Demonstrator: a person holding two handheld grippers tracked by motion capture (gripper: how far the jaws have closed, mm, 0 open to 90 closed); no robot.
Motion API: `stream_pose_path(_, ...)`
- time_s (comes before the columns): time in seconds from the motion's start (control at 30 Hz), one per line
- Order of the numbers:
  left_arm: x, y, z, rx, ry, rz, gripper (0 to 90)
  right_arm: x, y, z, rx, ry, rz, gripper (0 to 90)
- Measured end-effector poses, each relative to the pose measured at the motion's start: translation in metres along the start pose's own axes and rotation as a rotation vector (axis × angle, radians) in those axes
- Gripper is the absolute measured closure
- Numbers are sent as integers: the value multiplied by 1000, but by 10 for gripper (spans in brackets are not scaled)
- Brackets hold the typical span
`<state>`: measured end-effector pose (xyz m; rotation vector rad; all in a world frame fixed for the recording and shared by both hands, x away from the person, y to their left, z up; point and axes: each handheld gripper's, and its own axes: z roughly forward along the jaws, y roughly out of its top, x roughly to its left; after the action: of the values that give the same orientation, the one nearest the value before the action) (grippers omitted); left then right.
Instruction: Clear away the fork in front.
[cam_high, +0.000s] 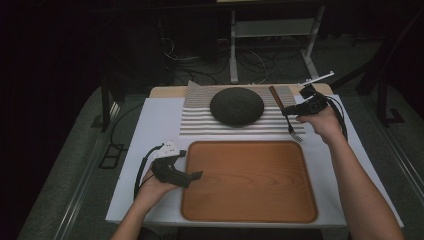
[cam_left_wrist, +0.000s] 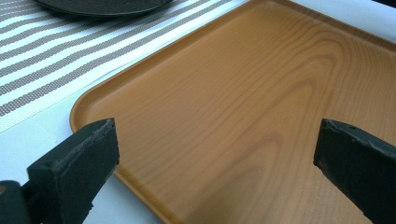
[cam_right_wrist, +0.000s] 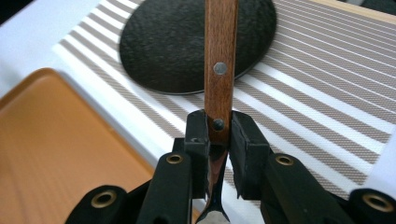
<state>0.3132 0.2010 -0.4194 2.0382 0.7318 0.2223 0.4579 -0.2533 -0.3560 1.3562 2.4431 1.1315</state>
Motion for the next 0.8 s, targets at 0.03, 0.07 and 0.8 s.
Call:
stream_pose_path(0.03,0,0,0,1,3,1,1,5,-4,-3,-24,25,-10,769)
stream_pose_path(0.07,-1,0,0,2,4,2,1,9,-6,-6,-33,33,-17,769)
stream_pose_path(0.8,-19,30,10,-24,2,12,1,74,-51,-20,-111,156,-152,769)
